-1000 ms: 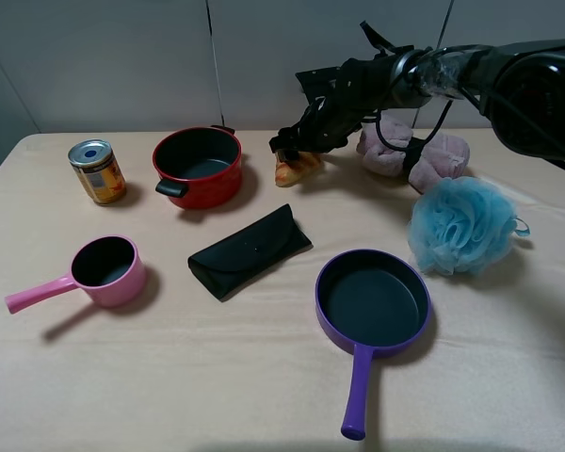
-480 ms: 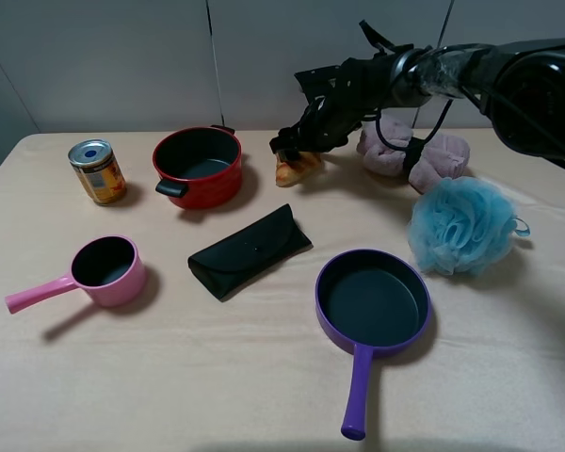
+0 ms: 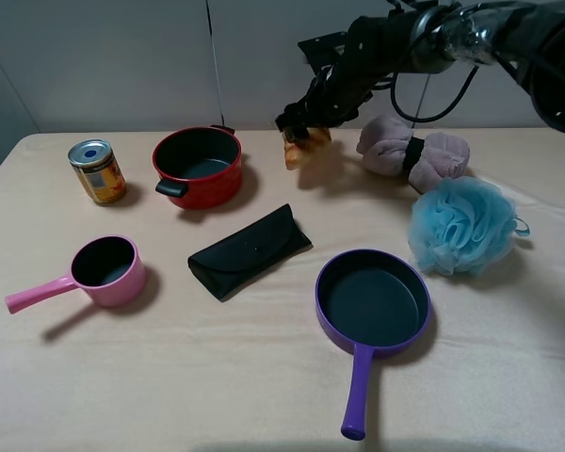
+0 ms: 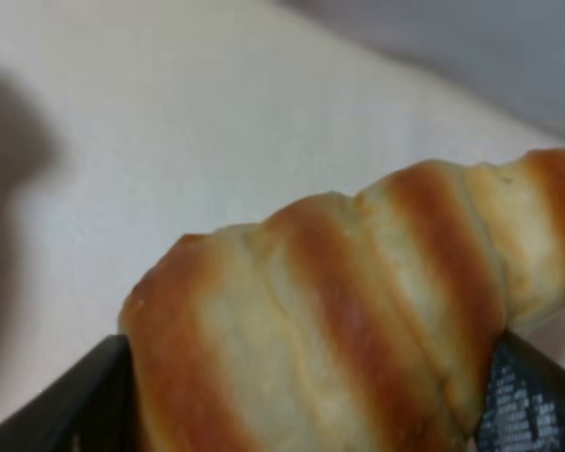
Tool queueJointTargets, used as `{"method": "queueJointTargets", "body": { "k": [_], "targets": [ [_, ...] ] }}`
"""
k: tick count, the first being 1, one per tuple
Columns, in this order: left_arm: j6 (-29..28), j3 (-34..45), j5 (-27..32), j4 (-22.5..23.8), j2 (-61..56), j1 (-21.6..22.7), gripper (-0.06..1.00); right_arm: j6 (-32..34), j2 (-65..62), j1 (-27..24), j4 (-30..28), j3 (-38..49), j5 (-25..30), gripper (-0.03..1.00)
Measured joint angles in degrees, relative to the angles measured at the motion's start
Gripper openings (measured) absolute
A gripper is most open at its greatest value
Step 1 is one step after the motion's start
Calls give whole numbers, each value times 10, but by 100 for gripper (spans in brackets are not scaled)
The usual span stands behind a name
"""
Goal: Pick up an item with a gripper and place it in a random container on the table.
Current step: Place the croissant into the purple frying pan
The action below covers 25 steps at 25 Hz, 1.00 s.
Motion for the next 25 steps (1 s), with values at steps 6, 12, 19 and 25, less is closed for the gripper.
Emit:
{"method": "queueJointTargets", "body": {
  "k": [6,12,19,25],
  "targets": [
    [0,0,0,0,0,0,99,0,-39,0,-3,0,35,52],
    [0,0,0,0,0,0,99,-10,-91,0,-4,7,72,52],
    [0,0,0,0,0,0,99,-22,-171,0,-4,67,117,52],
    [0,0,0,0,0,0,99,-24,-259,0,-4,172,115,52]
  ]
}}
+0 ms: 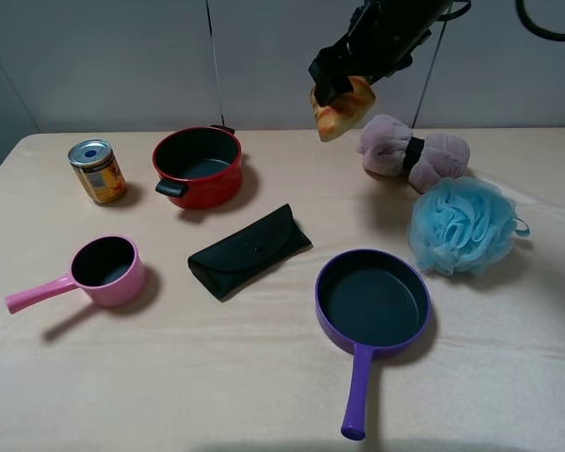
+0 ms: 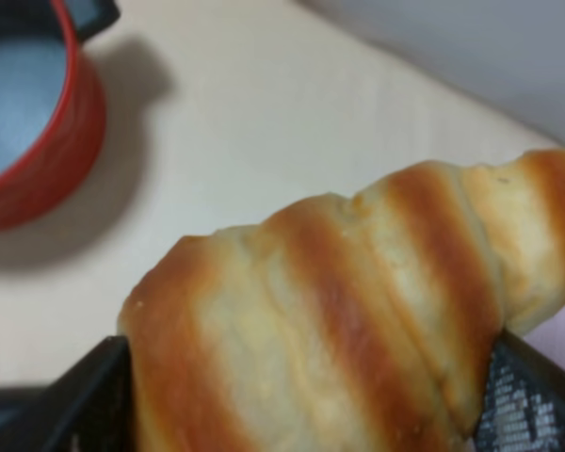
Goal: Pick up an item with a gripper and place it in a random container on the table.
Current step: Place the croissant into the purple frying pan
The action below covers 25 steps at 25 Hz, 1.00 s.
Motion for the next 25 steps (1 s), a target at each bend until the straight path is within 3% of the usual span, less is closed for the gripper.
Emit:
{"method": "queueJointTargets", "body": {
  "k": [12,25],
  "targets": [
    [0,0,0,0,0,0,99,15,-146,13,0,182,-25,52],
    [0,0,0,0,0,0,99,59,-206,105,0,309,-55,52]
  ]
}}
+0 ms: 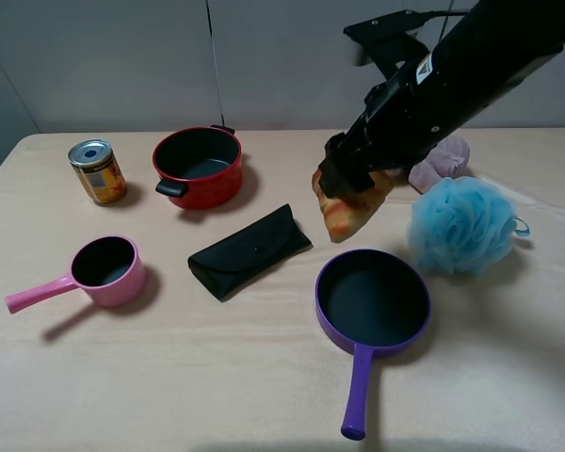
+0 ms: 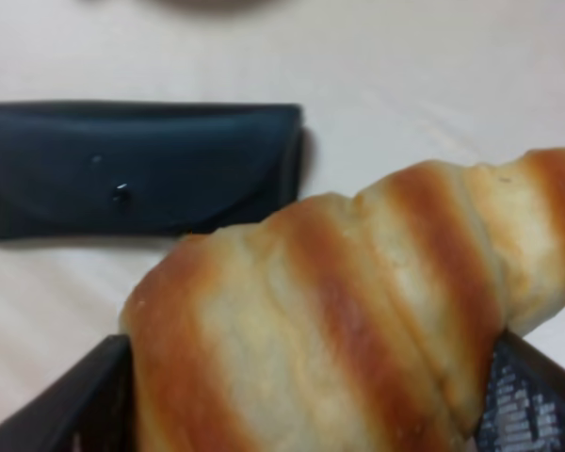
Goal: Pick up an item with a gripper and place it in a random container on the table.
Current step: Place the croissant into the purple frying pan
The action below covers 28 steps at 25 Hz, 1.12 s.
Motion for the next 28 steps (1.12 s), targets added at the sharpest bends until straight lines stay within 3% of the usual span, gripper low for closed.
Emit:
{"method": "queueJointTargets", "body": {
  "k": [5,28],
  "targets": [
    [0,0,0,0,0,0,99,4,0,25,1,39,-28,52],
    [0,0,0,0,0,0,99,6,-1,25,0,254,-247,52]
  ]
}}
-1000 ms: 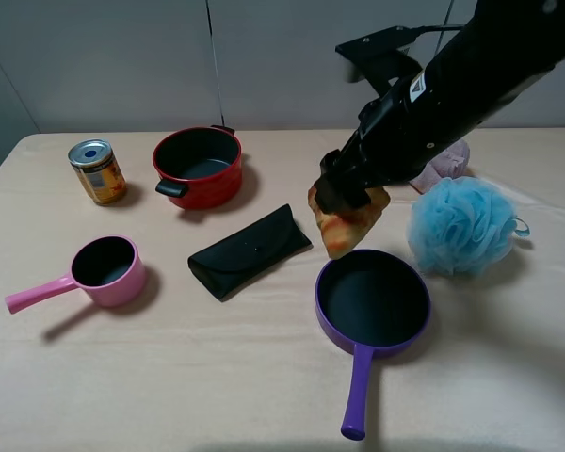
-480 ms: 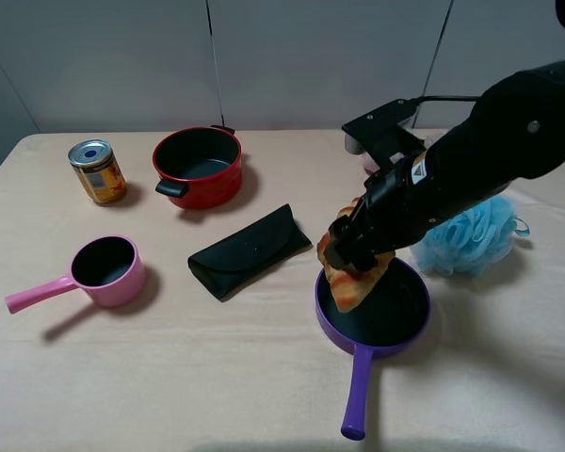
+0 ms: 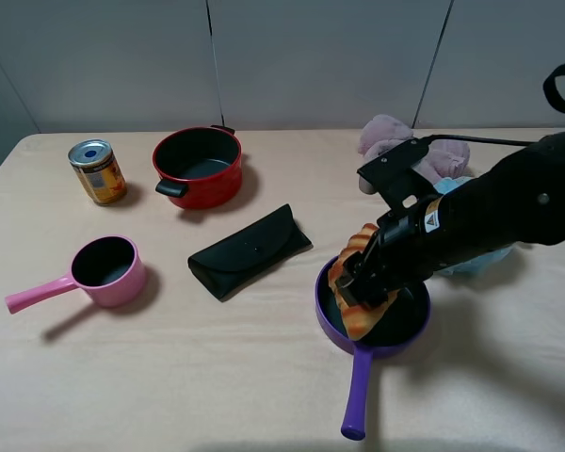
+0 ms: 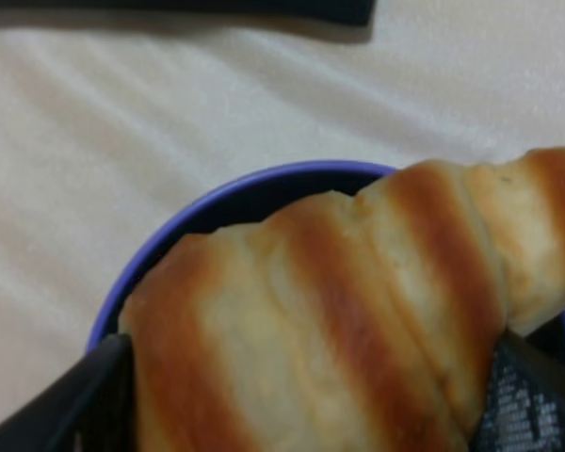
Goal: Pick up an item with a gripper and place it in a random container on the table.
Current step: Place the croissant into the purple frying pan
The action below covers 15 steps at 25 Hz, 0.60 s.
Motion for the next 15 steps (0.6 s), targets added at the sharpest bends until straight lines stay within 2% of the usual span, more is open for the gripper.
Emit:
{"method": "queueJointTargets", "body": {
  "k": [9,15],
  "targets": [
    [0,0,0,0,0,0,99,0,-2,0,0,78,-125,52],
    [0,0,0,0,0,0,99,3,-2,0,0,113,-188,52]
  ]
}}
